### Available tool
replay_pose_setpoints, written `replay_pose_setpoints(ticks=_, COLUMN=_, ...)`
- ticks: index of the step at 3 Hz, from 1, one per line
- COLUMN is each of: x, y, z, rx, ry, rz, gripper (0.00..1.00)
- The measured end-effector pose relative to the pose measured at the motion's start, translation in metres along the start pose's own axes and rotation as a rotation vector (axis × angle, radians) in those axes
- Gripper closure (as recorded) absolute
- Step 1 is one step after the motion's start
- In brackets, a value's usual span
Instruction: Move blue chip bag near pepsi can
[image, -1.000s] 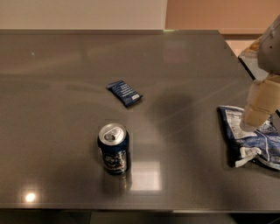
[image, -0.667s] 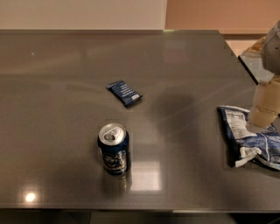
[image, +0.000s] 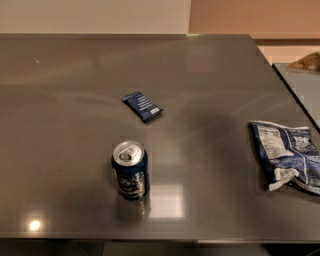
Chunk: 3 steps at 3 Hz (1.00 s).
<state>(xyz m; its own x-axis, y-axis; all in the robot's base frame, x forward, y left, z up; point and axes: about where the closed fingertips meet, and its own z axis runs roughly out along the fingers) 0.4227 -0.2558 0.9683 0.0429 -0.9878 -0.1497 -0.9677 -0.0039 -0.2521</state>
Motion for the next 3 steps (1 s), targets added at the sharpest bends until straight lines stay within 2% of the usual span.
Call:
replay_pose_setpoints(ticks=1, x=0.015, y=0.013, z=0.009, rx=-0.027, ry=0.000, rz=-0.141, gripper=0.00)
replay_pose_setpoints(ticks=2, x=0.088, y=0.073, z=0.097, rx=-0.201, ry=0.067, rz=-0.224, gripper=0.00)
replay_pose_setpoints(ticks=3, x=0.035, y=0.040, z=0.052, rx=-0.075, ry=-0.003, rz=-0.221, gripper=0.28)
